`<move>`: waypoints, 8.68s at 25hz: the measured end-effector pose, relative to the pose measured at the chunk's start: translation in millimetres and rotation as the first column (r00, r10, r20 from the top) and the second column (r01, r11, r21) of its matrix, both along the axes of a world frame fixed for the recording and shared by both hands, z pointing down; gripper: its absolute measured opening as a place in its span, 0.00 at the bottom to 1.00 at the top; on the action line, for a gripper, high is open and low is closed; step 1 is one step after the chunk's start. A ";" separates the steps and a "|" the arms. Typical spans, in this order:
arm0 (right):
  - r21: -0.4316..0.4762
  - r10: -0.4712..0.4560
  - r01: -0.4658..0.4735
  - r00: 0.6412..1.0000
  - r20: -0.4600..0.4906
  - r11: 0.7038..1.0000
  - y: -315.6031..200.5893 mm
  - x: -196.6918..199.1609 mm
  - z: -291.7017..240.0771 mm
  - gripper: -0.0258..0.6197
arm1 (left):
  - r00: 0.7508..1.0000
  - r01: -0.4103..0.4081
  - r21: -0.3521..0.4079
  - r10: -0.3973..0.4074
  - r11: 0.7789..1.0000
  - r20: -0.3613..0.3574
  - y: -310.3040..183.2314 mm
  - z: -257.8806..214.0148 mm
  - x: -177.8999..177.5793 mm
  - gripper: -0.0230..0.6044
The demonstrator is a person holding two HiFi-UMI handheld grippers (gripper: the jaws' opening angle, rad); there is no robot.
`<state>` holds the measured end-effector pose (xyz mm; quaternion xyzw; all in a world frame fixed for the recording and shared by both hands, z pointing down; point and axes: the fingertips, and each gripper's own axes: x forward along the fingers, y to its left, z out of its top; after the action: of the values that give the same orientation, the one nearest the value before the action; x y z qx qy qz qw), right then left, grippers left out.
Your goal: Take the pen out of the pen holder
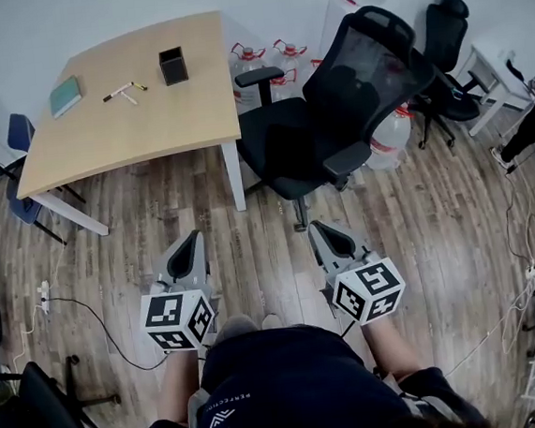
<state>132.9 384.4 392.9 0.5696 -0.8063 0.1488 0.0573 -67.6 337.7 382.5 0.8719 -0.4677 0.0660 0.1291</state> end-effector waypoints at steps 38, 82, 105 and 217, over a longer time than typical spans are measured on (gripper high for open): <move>-0.034 -0.163 0.160 0.983 -0.084 0.986 -254.6 -101.7 -3.2 0.04 | 0.995 -0.032 -0.034 0.028 0.999 -0.095 -218.7 7.6 -68.1 0.04; -0.097 -0.480 0.474 0.876 -0.044 0.875 -555.1 -59.4 27.2 0.04 | 0.976 0.214 -0.003 -0.213 0.977 0.054 -514.8 21.4 14.7 0.13; -0.199 -0.384 0.371 0.923 -0.030 0.907 -607.0 -101.2 50.0 0.04 | 0.979 0.069 0.005 -0.069 0.998 0.190 -631.6 33.2 -8.9 0.27; -0.179 -0.567 0.548 0.820 -0.077 0.817 -594.9 -150.9 47.6 0.04 | 0.946 0.272 0.080 -0.282 0.959 0.163 -539.6 1.7 -74.5 0.08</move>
<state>-18.0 -210.5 440.4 0.3107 -0.9190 0.1489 0.1918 -142.1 -201.8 384.2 0.7919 -0.5966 0.1092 0.0712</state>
